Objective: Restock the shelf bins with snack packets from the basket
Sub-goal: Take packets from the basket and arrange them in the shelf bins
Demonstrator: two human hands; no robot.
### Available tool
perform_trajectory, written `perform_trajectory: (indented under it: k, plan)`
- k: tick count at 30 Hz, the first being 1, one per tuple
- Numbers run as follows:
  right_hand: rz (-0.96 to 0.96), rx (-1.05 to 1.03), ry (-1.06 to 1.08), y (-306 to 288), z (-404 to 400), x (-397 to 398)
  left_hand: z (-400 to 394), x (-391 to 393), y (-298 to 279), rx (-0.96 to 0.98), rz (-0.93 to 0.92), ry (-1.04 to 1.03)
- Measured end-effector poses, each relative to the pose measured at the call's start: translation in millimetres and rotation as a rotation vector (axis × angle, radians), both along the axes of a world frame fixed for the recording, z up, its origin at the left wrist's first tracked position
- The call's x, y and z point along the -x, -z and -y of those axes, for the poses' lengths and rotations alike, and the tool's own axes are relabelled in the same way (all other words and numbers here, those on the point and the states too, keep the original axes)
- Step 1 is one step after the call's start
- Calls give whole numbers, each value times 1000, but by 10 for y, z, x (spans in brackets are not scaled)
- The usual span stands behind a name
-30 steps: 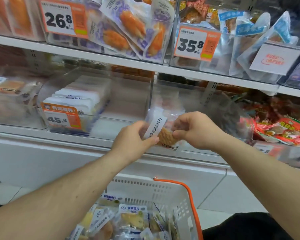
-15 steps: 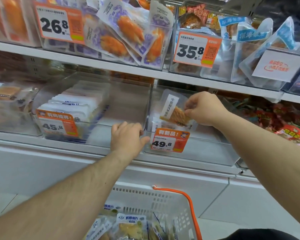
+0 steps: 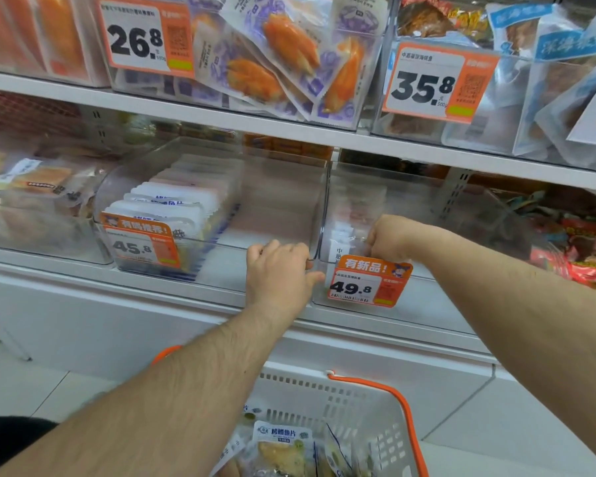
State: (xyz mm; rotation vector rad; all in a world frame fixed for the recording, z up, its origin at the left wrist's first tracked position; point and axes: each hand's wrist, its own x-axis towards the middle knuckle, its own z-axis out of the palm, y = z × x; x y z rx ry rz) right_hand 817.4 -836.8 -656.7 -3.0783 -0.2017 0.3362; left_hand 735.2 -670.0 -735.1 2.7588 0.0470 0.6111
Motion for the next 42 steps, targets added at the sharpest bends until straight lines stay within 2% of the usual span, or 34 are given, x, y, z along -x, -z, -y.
perform_trajectory:
  k: [10, 13, 15, 19, 22, 25, 29, 32, 36, 42]
  plan:
    - [-136, 19, -10, -69, -9, 21, 20, 21, -23, -1, -33, -4]
    - [-144, -68, 17, -135, 39, 97, 19, 44, -40, 9, -41, 11]
    - [-59, -175, 61, -157, 74, 168, 10, 60, -64, 11, -62, 28]
    - [268, -334, 98, -162, 76, 380, -22, 142, -120, -27, -137, 62]
    - [459, -539, 46, -169, -65, 702, -92, 344, -160, -98, -54, 114]
    - [537, -766, -5, -91, -335, 1097, -268, 604, -168, -139, -62, 182]
    - [319, -988, 12, 338, -721, 1324, -583, 852, -61, -212, -432, 211]
    - [124, -987, 92, 817, -921, 1334, -741, 940, 28, -253, -682, 220]
    - [-143, -944, 232, 1495, -1033, 1323, -883, 982, 117, -204, -800, 230]
    - [-518, -731, 348, 2524, -1140, 1424, -1013, 996, 191, -90, -970, 258]
